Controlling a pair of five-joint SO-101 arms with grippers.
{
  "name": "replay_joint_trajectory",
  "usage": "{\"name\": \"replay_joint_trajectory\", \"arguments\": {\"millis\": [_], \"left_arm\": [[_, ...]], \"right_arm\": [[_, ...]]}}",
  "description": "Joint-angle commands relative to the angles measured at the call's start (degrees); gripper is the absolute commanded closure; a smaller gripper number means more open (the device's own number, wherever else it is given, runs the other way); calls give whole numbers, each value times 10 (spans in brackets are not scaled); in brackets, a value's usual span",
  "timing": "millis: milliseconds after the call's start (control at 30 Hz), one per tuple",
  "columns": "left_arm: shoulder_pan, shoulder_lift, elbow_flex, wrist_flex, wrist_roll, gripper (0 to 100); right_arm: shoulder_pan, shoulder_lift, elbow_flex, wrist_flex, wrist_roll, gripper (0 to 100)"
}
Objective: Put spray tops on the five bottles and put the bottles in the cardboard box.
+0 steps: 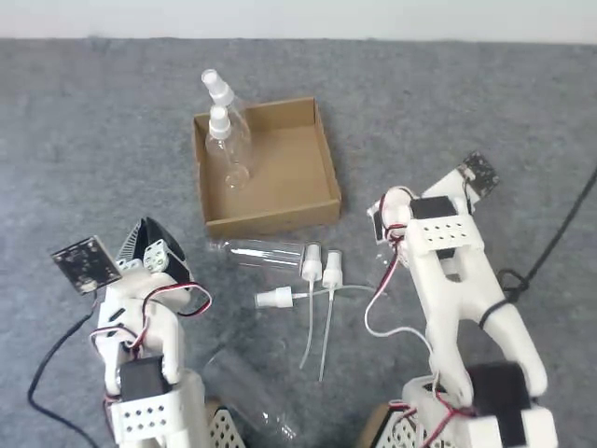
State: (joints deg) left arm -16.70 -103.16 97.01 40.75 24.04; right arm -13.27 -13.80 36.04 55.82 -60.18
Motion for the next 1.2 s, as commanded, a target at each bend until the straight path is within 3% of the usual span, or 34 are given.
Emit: {"name": "replay_joint_trajectory", "arguments": {"millis": [0,533,933,1167], "left_arm": [[-3,0,-5,-19,-6,987],[-3,0,-5,-18,-6,987],[-3,0,-5,-18,-6,987],[-3,0,-5,-18,-6,987]], "right_arm": [[-21,-65,-58,47,11,728],[-26,-120,-98,208,258,729],[-23,-120,-95,262,760,726],[-24,-115,-95,262,957,725]]}}
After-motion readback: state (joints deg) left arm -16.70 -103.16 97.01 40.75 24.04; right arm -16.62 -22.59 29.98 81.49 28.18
